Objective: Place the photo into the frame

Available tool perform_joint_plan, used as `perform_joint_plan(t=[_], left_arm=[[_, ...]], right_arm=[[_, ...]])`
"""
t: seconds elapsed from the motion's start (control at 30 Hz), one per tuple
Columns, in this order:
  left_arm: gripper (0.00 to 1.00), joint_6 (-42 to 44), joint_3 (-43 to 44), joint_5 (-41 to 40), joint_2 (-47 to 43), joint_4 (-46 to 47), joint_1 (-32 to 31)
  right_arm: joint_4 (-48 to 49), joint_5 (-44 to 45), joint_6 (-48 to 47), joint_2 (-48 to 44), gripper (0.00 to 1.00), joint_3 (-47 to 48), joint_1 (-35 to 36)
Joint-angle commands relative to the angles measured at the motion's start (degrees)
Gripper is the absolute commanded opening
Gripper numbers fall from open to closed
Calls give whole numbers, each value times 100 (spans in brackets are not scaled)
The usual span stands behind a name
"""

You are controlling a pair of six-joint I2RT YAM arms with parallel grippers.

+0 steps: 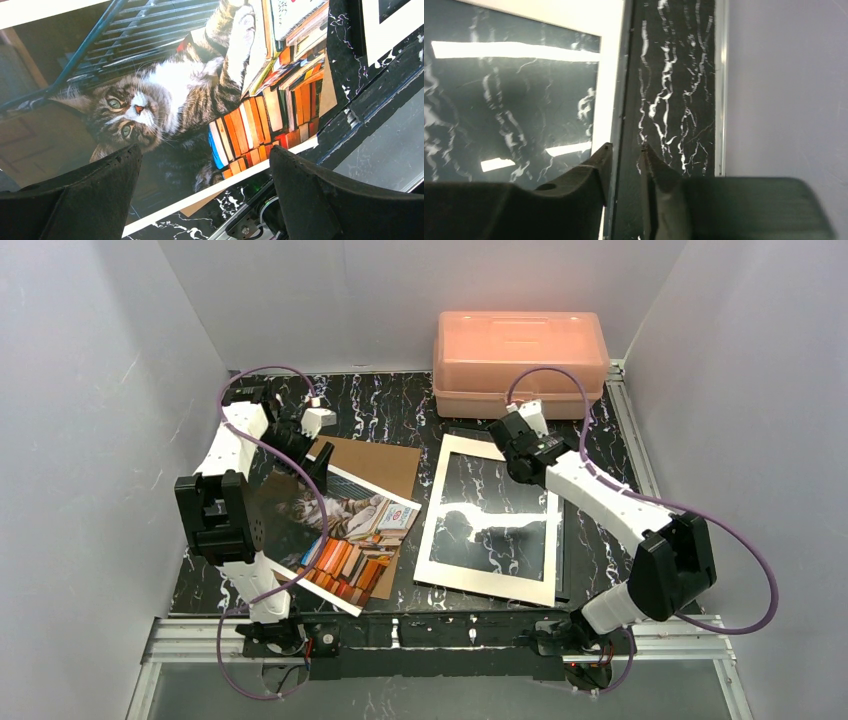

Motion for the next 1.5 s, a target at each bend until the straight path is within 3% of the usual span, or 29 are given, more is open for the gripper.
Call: perform_joint_plan(t=[0.0,0.23,0.33,0.5,0.7,0.9,1.07,1.2,1.33,1.47], left_arm=[[98,59,-104,56,-290,-100,-45],[98,-69,-98,-14,-286,-85,-74],[98,-158,-80,-116,-314,-86,-74],[98,-308,-98,-140,-380,-62,-74],[98,-363,-85,-203,-424,-50,-74],[98,-462,-8,-207,-400,-50,-76],[98,-548,25,-52,-384,-182,-83],[98,-402,-36,253,-516,-556,-283],[98,-134,-858,348,-1152,-377,-1179],[98,118,-1931,231,-1941,353,-2149]], right_arm=[[323,-676,1,-148,43,-49,640],[1284,-2344,-212,-568,76,-855,2975],[1668,-2927,-363,-451,88,-1156,3558],[1991,-3360,-711,7,98,-1386,4121],[2158,-3305,-975,322,99,-1475,4340],[2086,-2125,-845,726,94,-1358,4853],[1321,-1092,518,704,97,-721,5088],[858,-1274,2545,6,99,-794,5061],[764,-1525,4375,-1220,99,-1776,4912],[56,-1055,5583,-2885,99,-2374,4300]])
